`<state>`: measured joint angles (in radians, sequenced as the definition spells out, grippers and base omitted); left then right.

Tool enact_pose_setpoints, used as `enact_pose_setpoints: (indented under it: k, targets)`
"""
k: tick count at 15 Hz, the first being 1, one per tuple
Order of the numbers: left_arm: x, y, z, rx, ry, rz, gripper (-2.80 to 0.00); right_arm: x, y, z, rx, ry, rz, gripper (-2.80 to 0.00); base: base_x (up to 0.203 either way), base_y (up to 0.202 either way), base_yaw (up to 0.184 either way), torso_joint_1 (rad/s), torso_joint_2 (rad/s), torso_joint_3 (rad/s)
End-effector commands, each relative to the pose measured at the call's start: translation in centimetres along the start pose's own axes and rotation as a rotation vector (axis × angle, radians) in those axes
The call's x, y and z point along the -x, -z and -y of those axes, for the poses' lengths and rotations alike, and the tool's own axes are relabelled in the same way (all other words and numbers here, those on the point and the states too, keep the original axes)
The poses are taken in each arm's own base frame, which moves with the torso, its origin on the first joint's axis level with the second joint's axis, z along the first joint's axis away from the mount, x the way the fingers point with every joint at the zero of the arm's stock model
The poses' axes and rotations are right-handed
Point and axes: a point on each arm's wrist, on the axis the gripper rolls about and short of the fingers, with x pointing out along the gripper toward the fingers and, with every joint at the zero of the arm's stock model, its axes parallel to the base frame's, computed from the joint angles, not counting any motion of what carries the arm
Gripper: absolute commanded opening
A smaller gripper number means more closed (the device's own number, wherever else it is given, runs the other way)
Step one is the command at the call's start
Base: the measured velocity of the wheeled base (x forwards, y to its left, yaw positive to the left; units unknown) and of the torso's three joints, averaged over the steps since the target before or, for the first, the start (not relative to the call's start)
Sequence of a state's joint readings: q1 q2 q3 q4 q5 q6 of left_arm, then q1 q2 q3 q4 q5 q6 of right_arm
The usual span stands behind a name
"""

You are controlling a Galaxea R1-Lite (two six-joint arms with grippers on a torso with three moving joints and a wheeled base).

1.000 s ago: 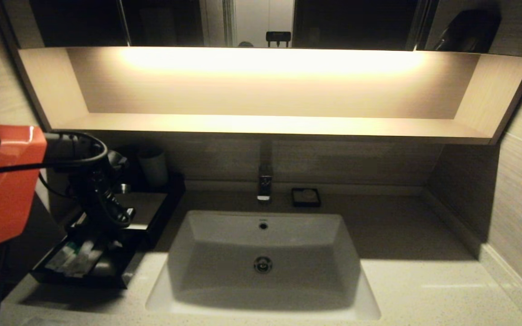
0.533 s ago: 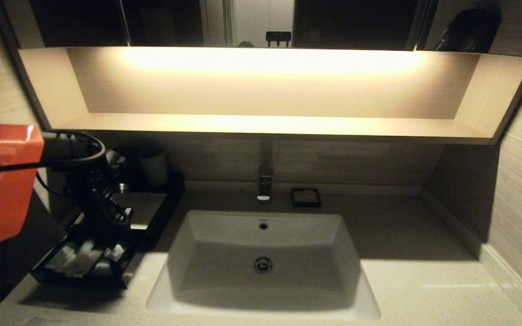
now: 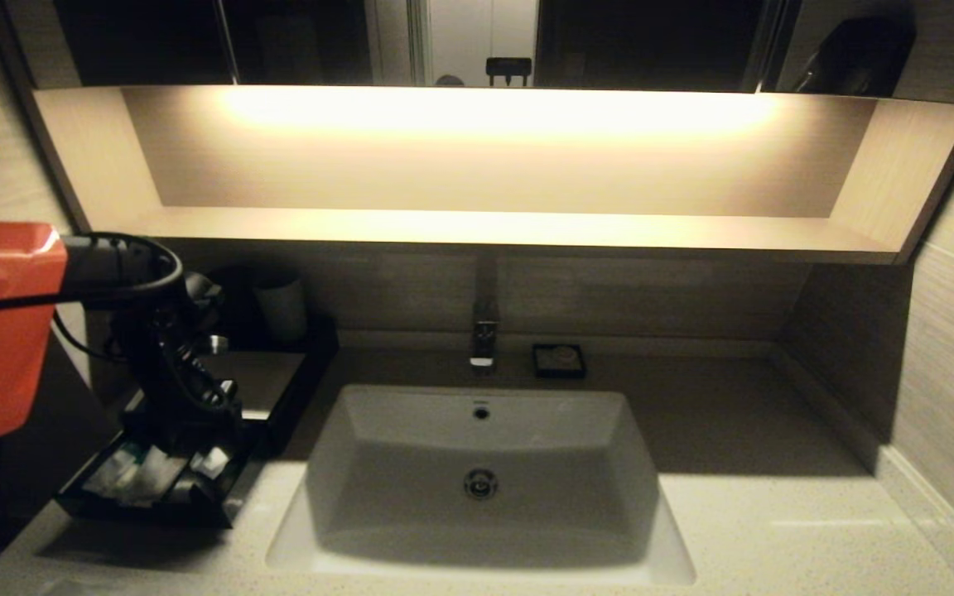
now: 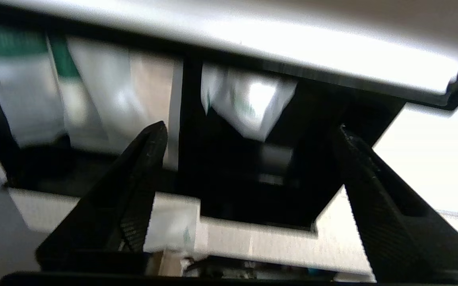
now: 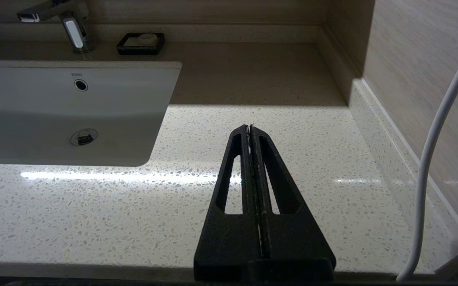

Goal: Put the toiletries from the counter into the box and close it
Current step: Place the bathroom toiletry into the drawer, then pick up the bathroom toiletry

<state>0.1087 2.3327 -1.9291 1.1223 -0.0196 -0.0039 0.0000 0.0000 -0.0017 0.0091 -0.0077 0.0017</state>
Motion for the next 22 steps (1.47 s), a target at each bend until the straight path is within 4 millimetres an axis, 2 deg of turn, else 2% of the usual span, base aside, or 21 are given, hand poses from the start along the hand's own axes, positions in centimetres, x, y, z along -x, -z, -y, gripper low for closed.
enact_pose_setpoints:
  k: [1, 4, 7, 8, 13, 17, 20, 22]
  targets:
    - [1.3, 0.8, -0.2, 0.006, 0.003, -0.011, 0.00, 0.0, 0.0, 0.0, 0.000, 0.000, 0.000, -2.80, 0.000, 0.000, 0.000, 0.000, 0.00, 0.000]
    - [3.2, 2.0, -0.6, 0.017, 0.010, 0.004, 0.00, 0.0, 0.0, 0.0, 0.000, 0.000, 0.000, -2.80, 0.000, 0.000, 0.000, 0.000, 0.00, 0.000]
    - [5.0, 4.1, -0.6, 0.019, 0.013, 0.007, 0.00, 0.0, 0.0, 0.0, 0.000, 0.000, 0.000, -2.80, 0.000, 0.000, 0.000, 0.000, 0.00, 0.000]
    - [5.6, 5.0, -0.7, 0.022, 0.013, 0.010, -2.80, 0.0, 0.0, 0.0, 0.000, 0.000, 0.000, -2.80, 0.000, 0.000, 0.000, 0.000, 0.00, 0.000]
    - [7.6, 10.0, -2.0, 0.067, 0.005, 0.028, -2.80, 0.0, 0.0, 0.0, 0.000, 0.000, 0.000, -2.80, 0.000, 0.000, 0.000, 0.000, 0.00, 0.000]
    - [6.2, 14.4, -3.3, 0.123, -0.004, 0.033, -2.80, 0.0, 0.0, 0.0, 0.000, 0.000, 0.000, -2.80, 0.000, 0.000, 0.000, 0.000, 0.00, 0.000]
    - [5.6, 16.6, -4.0, 0.149, -0.016, 0.101, -2.80, 0.0, 0.0, 0.0, 0.000, 0.000, 0.000, -2.80, 0.000, 0.000, 0.000, 0.000, 0.00, 0.000]
    - [5.1, 17.3, -4.3, 0.167, -0.019, 0.087, -2.80, 0.0, 0.0, 0.0, 0.000, 0.000, 0.000, -2.80, 0.000, 0.000, 0.000, 0.000, 0.00, 0.000]
